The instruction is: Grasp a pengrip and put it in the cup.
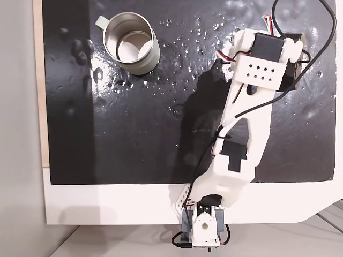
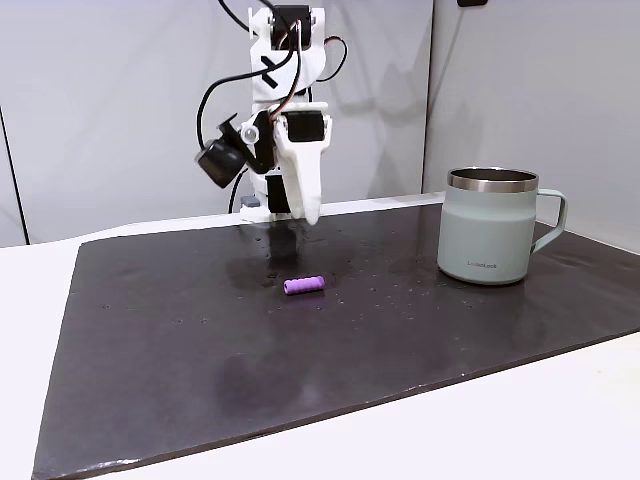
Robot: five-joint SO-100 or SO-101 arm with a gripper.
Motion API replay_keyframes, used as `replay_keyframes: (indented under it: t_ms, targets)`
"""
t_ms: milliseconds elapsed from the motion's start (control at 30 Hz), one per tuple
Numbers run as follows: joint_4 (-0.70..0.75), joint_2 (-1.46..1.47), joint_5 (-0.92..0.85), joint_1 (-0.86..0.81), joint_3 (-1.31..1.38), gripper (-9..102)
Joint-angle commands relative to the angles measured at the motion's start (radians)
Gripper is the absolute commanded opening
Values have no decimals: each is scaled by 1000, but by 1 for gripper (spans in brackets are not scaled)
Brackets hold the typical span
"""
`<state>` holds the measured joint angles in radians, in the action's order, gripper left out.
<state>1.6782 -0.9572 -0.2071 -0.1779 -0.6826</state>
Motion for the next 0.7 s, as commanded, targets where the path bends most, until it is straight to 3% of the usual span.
replay_keyframes:
  t_ms: [0,667]
  targets:
    - [6,58,-17,-35,107,24]
    - [8,446,-69,-18,420,23]
